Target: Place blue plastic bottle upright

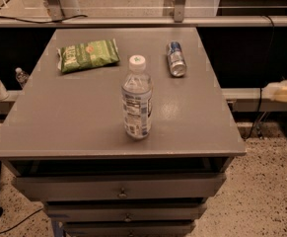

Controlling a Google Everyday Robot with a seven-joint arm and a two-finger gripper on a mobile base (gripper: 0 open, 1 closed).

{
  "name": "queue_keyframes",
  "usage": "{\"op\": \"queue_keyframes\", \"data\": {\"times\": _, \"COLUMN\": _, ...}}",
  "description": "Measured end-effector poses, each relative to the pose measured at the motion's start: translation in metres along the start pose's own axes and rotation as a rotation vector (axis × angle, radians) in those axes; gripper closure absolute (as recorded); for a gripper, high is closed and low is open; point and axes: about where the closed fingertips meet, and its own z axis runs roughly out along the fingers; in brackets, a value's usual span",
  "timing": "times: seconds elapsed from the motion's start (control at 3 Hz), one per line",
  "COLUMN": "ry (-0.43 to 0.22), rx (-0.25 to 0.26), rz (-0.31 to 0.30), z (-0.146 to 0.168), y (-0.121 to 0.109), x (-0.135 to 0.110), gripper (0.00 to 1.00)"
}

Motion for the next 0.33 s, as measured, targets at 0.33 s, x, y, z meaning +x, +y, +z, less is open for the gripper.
{"op": "queue_keyframes", "data": {"times": 0.33, "ry": 0.015, "rx": -0.019, "rz": 0.018, "z": -0.006, "y": 0.0093, "x": 0.009, "gripper": 0.0}}
